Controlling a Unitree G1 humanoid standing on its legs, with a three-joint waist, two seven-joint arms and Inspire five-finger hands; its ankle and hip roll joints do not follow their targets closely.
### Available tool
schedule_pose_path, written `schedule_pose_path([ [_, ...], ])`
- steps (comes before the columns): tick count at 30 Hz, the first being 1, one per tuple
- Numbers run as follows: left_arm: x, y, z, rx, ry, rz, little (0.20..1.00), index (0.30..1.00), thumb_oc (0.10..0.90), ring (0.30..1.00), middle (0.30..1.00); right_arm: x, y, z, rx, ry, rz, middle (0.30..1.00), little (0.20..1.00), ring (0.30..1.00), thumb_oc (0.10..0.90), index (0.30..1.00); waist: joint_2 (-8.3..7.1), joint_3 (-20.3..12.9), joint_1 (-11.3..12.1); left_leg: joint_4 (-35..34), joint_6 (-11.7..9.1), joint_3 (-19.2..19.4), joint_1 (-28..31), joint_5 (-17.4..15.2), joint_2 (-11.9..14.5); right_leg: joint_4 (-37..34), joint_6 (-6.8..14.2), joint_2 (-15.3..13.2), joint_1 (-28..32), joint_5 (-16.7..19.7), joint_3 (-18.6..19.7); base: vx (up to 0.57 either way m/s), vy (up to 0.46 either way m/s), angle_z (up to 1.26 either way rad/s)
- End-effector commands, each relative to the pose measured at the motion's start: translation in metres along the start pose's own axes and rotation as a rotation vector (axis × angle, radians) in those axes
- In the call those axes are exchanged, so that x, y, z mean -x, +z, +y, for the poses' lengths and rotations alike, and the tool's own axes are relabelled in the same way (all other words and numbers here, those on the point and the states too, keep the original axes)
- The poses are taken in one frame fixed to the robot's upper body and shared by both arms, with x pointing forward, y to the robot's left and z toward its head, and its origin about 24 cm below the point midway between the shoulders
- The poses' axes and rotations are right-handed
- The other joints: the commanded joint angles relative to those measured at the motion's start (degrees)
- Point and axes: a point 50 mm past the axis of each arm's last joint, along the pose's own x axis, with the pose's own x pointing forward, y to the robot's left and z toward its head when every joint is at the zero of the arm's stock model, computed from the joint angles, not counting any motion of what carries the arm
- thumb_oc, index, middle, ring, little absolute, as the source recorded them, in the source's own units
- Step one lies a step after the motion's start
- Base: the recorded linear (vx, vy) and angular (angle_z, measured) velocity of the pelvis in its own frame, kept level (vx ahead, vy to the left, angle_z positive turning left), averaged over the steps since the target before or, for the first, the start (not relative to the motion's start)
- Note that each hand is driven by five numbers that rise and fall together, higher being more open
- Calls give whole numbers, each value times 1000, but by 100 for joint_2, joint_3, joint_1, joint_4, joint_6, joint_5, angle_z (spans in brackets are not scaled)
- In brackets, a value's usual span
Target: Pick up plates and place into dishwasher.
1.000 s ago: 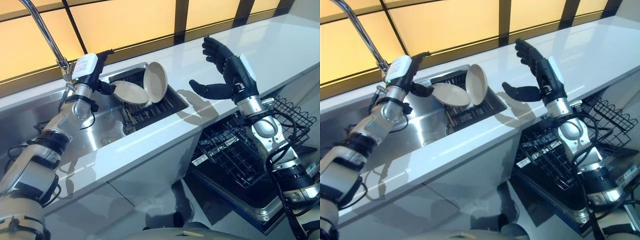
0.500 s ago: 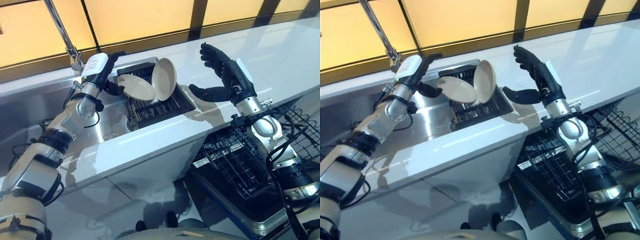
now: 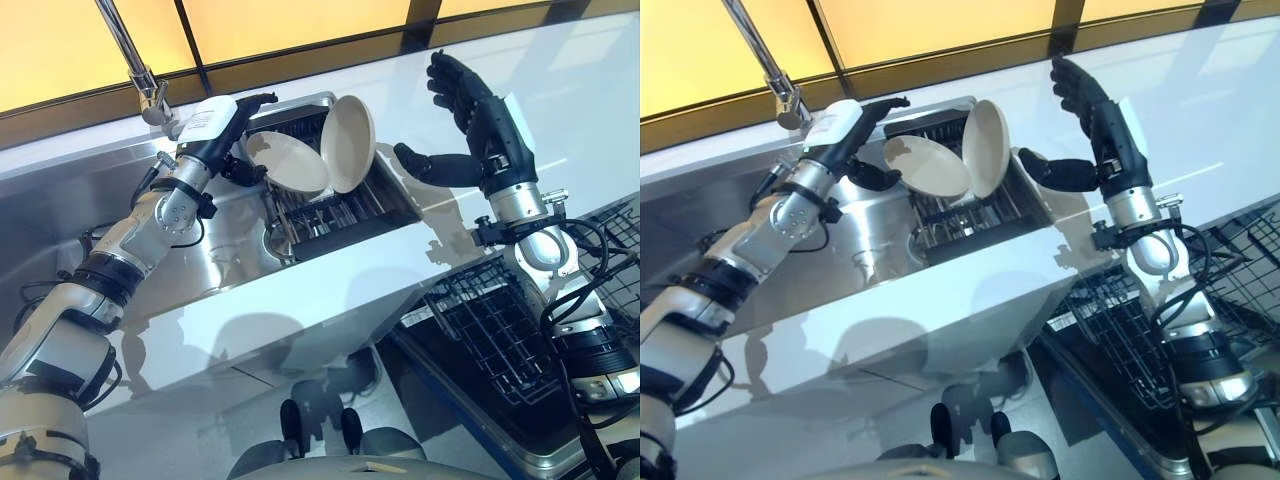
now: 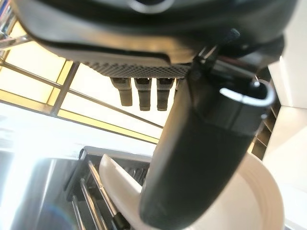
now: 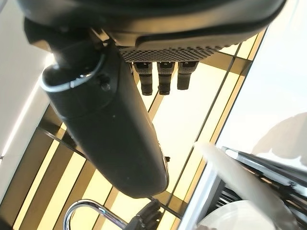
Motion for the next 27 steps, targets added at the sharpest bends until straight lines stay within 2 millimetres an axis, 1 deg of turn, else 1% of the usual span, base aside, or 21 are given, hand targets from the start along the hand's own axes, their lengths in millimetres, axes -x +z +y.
schedule_pose_path([
  [1, -18, 17, 30, -22, 120, -79, 900, 900, 800, 900, 900, -3, 32, -22, 45, -79, -189, 900, 900, 900, 800, 900, 147, -1244, 148, 11, -79, 147, 203, -832, 6, 491, 144, 136, -212, -291, -171, 104, 111, 3],
  [2, -17, 19, 27, -25, 110, -88, 900, 900, 800, 900, 900, -1, 30, -23, 44, -93, -178, 900, 900, 900, 800, 900, 161, -1232, 132, 11, -55, 178, 204, -833, 14, 862, 165, 131, -340, -387, -200, 114, 129, 5],
  [3, -14, 19, 23, -44, 98, -92, 900, 900, 800, 900, 900, 4, 28, -23, 40, -105, -174, 900, 900, 900, 800, 900, 172, -1152, 86, 11, -10, 204, 258, -801, 20, 1727, 281, 76, -667, -304, -276, 95, 127, 6],
  [4, -12, 18, 22, -53, 92, -93, 900, 900, 800, 900, 900, 7, 28, -24, 36, -110, -180, 900, 900, 900, 800, 900, 171, -1090, 51, 11, 14, 208, 296, -785, 9, 2310, 369, 30, -927, -200, -262, 57, 91, 3],
  [5, -11, 16, 22, -64, 88, -93, 900, 900, 800, 900, 900, 10, 29, -26, 35, -114, -189, 900, 900, 900, 800, 900, 156, -1044, 23, 11, 29, 210, 319, -773, -19, 2659, 425, 14, -1146, -138, -191, 60, 26, -2],
  [6, -9, 12, 26, -69, 87, -88, 900, 900, 800, 900, 900, 12, 31, -31, 31, -115, -200, 900, 900, 900, 800, 900, 153, -1010, -8, 11, 23, 211, 354, -767, -10, 2408, 401, 30, -1183, -140, -100, 71, -21, -6],
  [7, -10, 10, 29, -76, 89, -88, 900, 900, 800, 900, 900, 11, 32, -33, 31, -111, -210, 900, 900, 900, 800, 900, 168, -1004, 1, 11, -19, 239, 349, -758, 28, 1808, 344, 49, -1057, -163, -68, 89, -60, -11],
  [8, -11, 9, 32, -73, 101, -85, 900, 900, 800, 900, 900, 9, 33, -33, 30, -107, -220, 900, 900, 900, 800, 900, 180, -996, 14, 11, -42, 271, 343, -794, 57, 1293, 319, 78, -948, -108, -15, 81, -93, -19],
  [9, -12, 11, 34, -49, 115, -90, 900, 900, 800, 900, 900, 6, 33, -32, 27, -111, -213, 900, 900, 900, 800, 900, 182, -999, 34, 11, -23, 273, 330, -838, 72, 1017, 256, 127, -828, -137, 90, 96, -121, -30],
  [11, -14, 15, 33, -58, 111, -108, 900, 900, 800, 900, 900, 1, 29, -30, 35, -114, -198, 900, 900, 900, 800, 900, 147, -1041, 85, 11, -11, 333, 299, -859, 100, 591, 228, 183, -638, -73, 164, 124, -153, -23],
  [14, -14, 20, 30, -89, 87, -122, 900, 900, 800, 900, 900, 4, 31, -29, 44, -103, -200, 900, 900, 900, 800, 900, 97, -1115, 90, 11, -18, 364, 315, -882, 111, 267, 203, 223, -436, -6, 229, 138, -123, -5],
  [19, -15, 22, 31, -98, 70, -128, 900, 900, 800, 900, 900, 5, 32, -32, 48, -95, -198, 900, 900, 900, 800, 900, 66, -1188, 94, 11, -21, 374, 332, -914, 117, 22, 188, 227, -322, 72, 232, 75, -66, -4],
  [20, -16, 23, 31, -109, 64, -133, 900, 900, 800, 900, 900, 5, 33, -32, 48, -90, -198, 900, 900, 900, 800, 900, 66, -1204, 89, 11, -32, 388, 335, -923, 127, 22, 186, 230, -316, 58, 219, 119, -110, -12],
  [22, -21, 33, 31, -138, 45, -159, 900, 900, 800, 900, 900, 5, 34, -29, 54, -92, -197, 900, 900, 900, 800, 900, 78, -1262, 45, 11, -40, 397, 363, -975, 146, 22, 181, 249, -291, 5, 198, 128, -112, -5],
  [27, -26, 41, 35, -156, 32, -184, 900, 900, 800, 900, 900, 6, 32, -28, 52, -70, -175, 900, 900, 900, 800, 900, 120, -1322, -21, 11, -58, 433, 420, -1021, 156, 22, 178, 268, -264, -38, 221, 74, -44, 1],
])
